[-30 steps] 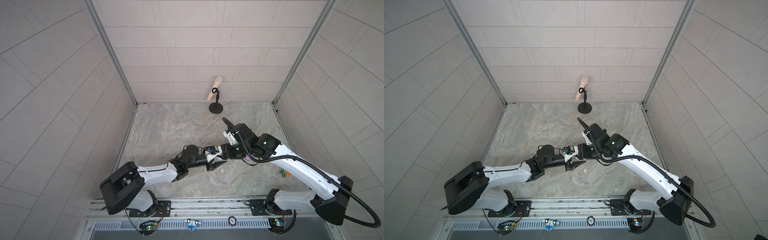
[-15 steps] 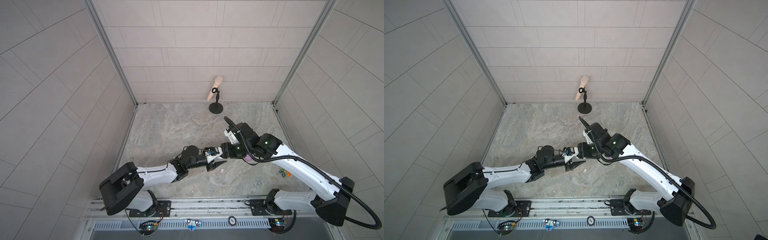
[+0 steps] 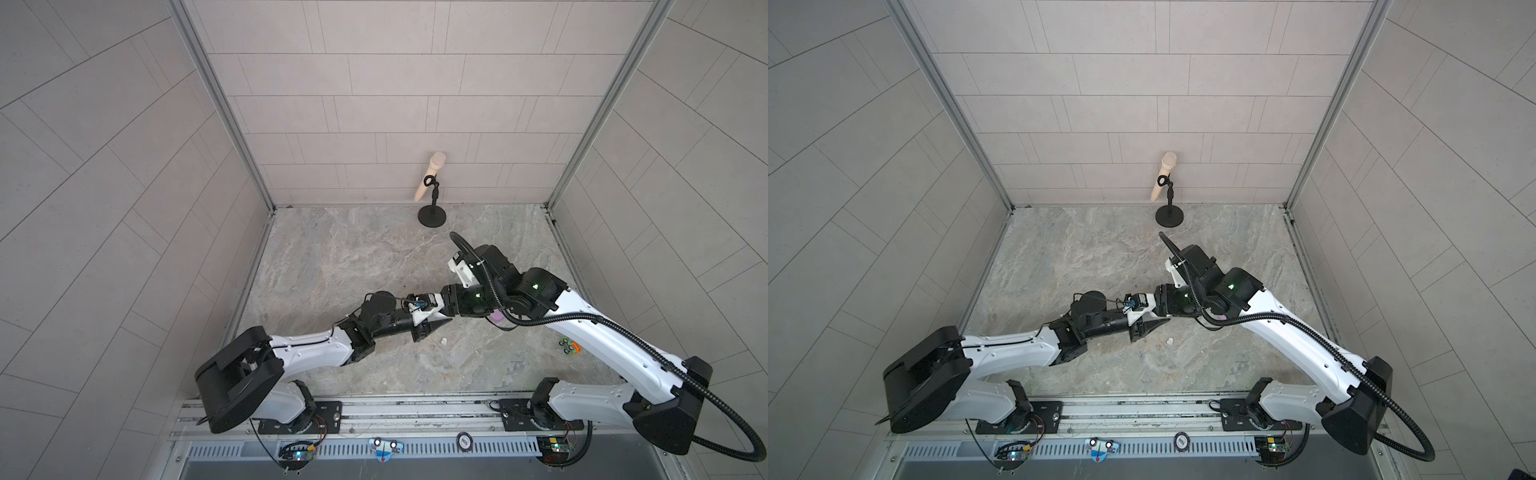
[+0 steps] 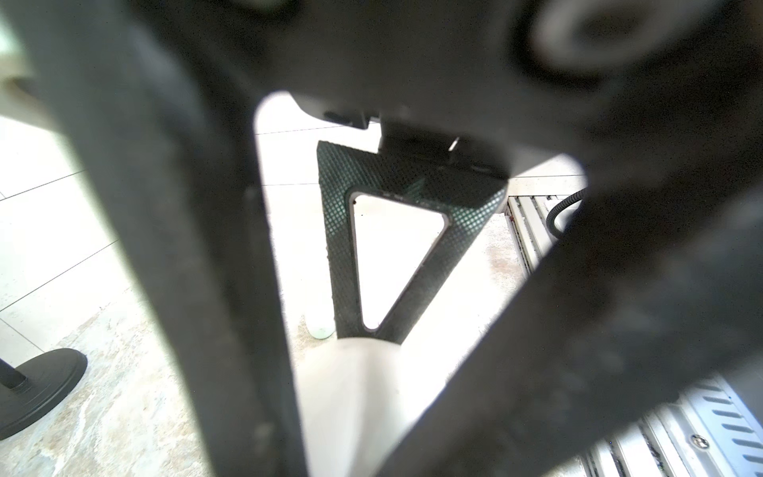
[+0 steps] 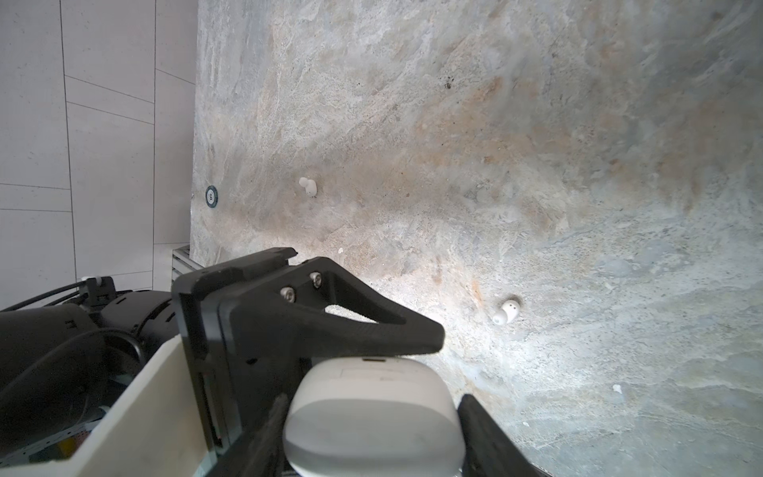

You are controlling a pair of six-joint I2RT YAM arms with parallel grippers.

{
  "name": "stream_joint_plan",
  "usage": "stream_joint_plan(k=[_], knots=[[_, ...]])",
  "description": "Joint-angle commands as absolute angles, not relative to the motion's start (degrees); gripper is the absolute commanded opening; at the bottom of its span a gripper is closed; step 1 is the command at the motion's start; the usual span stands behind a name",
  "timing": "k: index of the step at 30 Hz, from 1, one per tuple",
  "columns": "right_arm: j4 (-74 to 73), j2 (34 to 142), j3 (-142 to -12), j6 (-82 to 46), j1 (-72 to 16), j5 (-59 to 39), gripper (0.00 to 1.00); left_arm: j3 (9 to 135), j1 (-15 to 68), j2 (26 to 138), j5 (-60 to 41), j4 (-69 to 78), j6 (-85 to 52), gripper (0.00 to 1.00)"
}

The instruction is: Insert the wireless bluetooth earbuds into the charging case

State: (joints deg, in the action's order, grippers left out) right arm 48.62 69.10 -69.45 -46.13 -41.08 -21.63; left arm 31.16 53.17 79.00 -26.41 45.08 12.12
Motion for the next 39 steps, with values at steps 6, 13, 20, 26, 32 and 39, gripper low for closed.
stream_joint_plan(k=[6,13,20,26,32,39], knots=[[47.46,68.25,-68.82,-46.50,-40.78,-20.81,0.60,30.61,53.61,77.67,-28.03,45.32,12.66,0.47],[47.99,68.55,-69.06,-45.72,-40.96,-20.50,0.60,30.80,53.62,77.66,-28.22,45.09,12.22,0.48],[48.91,68.62,-69.17,-44.74,-41.31,-19.79,0.59,30.93,53.54,77.53,-28.45,45.09,11.87,0.48],[49.57,68.64,-68.99,-43.79,-41.63,-19.42,0.59,30.85,53.57,77.33,-28.73,45.53,11.34,0.47],[49.88,68.44,-68.82,-43.24,-41.57,-18.82,0.59,30.75,53.53,76.68,-28.98,45.73,10.83,0.46],[49.35,68.20,-68.55,-42.72,-41.97,-18.46,0.59,30.65,53.19,76.37,-29.96,46.79,9.30,0.45]])
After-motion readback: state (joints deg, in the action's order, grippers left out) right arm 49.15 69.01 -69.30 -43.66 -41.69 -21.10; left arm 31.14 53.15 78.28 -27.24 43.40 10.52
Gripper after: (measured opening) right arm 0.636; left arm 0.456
